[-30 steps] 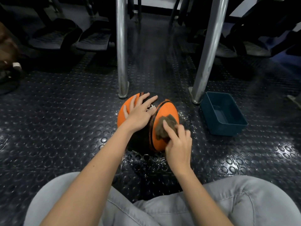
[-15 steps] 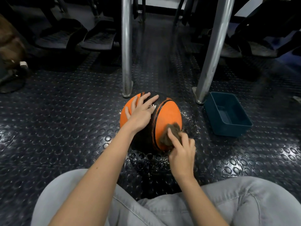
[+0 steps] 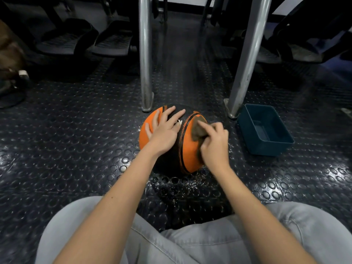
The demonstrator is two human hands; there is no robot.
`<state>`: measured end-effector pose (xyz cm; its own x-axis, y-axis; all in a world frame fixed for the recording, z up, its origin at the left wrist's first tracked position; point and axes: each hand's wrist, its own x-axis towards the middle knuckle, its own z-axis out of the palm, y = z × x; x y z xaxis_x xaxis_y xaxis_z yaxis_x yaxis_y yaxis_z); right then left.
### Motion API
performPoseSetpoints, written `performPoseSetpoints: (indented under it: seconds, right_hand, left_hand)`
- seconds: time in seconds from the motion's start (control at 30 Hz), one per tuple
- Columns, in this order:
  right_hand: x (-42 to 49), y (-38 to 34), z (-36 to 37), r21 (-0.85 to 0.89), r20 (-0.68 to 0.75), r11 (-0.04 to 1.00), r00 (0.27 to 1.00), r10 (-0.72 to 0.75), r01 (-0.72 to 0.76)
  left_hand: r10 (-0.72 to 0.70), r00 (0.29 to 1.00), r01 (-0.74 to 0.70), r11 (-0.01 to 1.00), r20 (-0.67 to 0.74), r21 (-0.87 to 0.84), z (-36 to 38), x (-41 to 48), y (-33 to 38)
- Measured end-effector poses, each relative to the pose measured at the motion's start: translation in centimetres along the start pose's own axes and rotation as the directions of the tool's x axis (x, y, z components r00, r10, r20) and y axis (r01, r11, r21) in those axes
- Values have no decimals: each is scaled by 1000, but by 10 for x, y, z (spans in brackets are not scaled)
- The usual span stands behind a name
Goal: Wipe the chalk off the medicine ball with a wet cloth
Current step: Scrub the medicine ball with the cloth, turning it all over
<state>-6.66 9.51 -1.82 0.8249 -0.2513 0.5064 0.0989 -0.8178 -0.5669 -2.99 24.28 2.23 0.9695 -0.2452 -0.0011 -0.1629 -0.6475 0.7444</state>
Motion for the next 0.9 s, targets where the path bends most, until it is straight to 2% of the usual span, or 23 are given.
performPoseSetpoints:
  seconds: [0.07, 0.13, 0.2, 0.3, 0.4, 0.5, 0.6, 0.67, 0.73, 0.8, 0.87, 0.9]
  right_hand:
    - [16, 18, 0, 64, 74, 968, 968, 238, -243]
    - [17, 19, -2, 78, 74, 941, 943, 324, -329]
    - [10, -2, -4, 91, 33, 969, 974, 225, -227]
    - [-15, -38, -5, 89, 55, 994, 996, -75, 70]
    - [-14, -35, -8, 84, 53, 994, 996, -75, 70]
    - [8, 3, -6, 73, 74, 980, 981, 177, -183]
    - [15, 27, -2, 151, 194, 868, 875, 443, -473]
    - [13, 23, -1, 203, 177, 823, 846, 502, -531]
    - [10, 2, -2, 220, 111, 879, 906, 408, -423]
    - [3, -26, -1, 207, 48, 966, 988, 148, -155]
    - [-15, -43, 3, 88, 33, 990, 993, -116, 113]
    - [-21, -44, 4, 42, 32, 985, 985, -170, 169]
  left_hand:
    - [7, 1000, -7, 1000, -10, 27, 2, -2, 1]
    - [11, 1000, -10, 999, -25, 48, 4, -3, 2]
    - [5, 999, -2, 998, -51, 59, 6, -2, 3]
    - [9, 999, -6, 997, -38, 73, 6, -2, 4]
    - [20, 1000, -18, 997, -20, 72, 4, -3, 2]
    - [27, 999, -26, 999, -18, 31, 3, -5, 0]
    - [34, 999, -33, 999, -39, 35, 3, -10, -3]
    - [23, 997, -21, 999, -73, 35, 3, -11, -7]
    - [5, 996, -3, 1000, -90, 22, 2, -10, -9]
    - [1, 995, 1, 1000, -98, 16, 0, -8, -9]
    - [19, 995, -16, 999, -98, 30, 1, -9, -9]
    - [29, 996, -26, 999, -89, 41, 1, -9, -9]
